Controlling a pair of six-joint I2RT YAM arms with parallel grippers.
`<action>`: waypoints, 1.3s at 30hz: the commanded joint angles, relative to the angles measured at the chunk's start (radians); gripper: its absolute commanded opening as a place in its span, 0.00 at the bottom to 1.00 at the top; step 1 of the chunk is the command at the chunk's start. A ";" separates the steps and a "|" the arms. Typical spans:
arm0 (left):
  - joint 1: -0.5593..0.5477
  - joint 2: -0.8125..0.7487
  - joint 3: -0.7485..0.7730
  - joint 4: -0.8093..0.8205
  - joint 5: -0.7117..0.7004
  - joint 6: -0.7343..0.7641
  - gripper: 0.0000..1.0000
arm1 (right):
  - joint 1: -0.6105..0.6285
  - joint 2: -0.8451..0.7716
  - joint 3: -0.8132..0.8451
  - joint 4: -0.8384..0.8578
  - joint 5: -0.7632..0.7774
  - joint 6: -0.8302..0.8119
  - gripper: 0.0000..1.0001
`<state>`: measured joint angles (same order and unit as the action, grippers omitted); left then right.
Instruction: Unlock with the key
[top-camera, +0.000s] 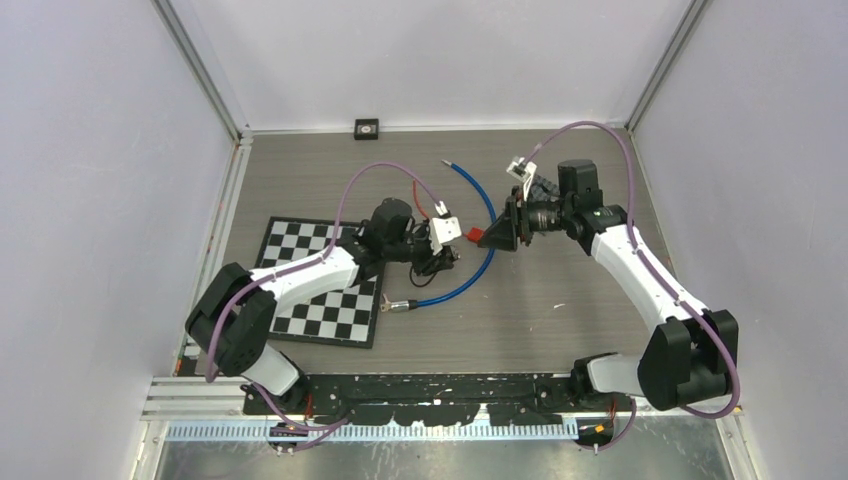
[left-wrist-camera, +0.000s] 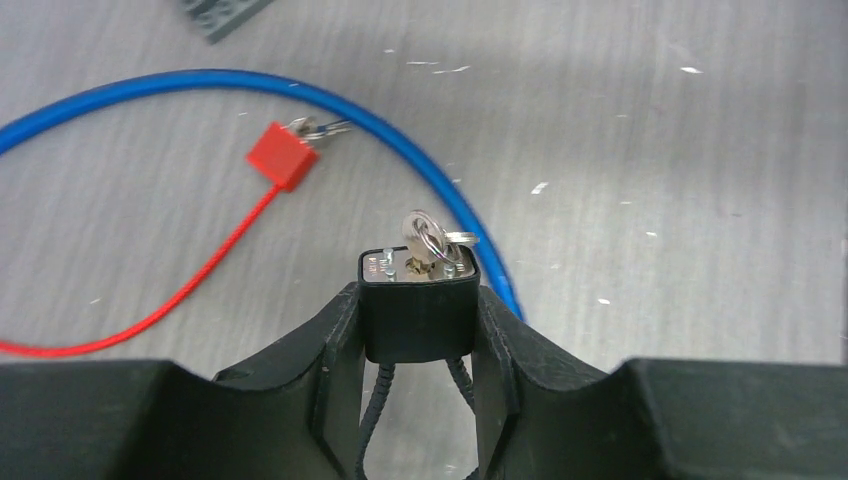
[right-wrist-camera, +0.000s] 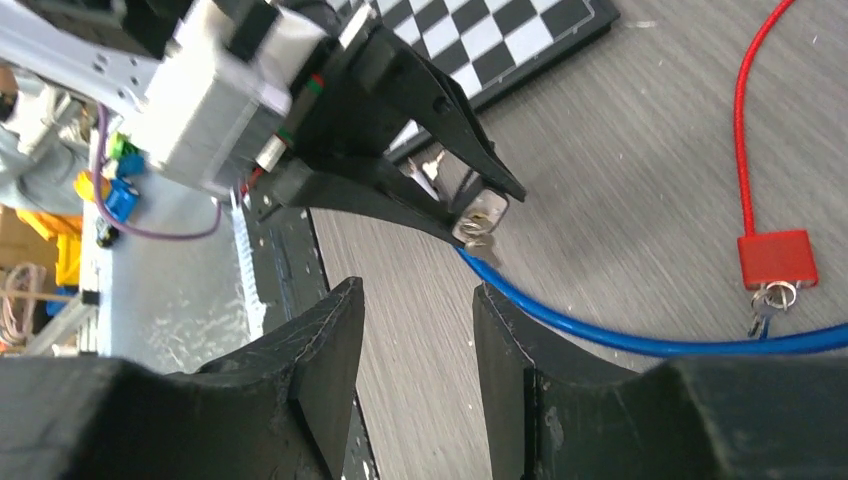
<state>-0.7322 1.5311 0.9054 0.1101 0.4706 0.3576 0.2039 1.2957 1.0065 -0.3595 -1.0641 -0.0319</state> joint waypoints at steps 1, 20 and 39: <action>0.008 -0.021 0.060 -0.054 0.237 -0.055 0.00 | 0.033 -0.023 0.031 -0.201 0.026 -0.293 0.49; 0.020 -0.006 0.096 -0.163 0.467 -0.059 0.00 | 0.283 -0.019 0.037 -0.232 0.219 -0.499 0.47; 0.025 -0.002 0.093 -0.062 0.115 -0.112 0.00 | 0.296 0.026 -0.006 -0.071 0.304 -0.163 0.01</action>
<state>-0.7124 1.5341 0.9627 -0.0509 0.7982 0.2832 0.4946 1.2995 0.9997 -0.5213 -0.7780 -0.3634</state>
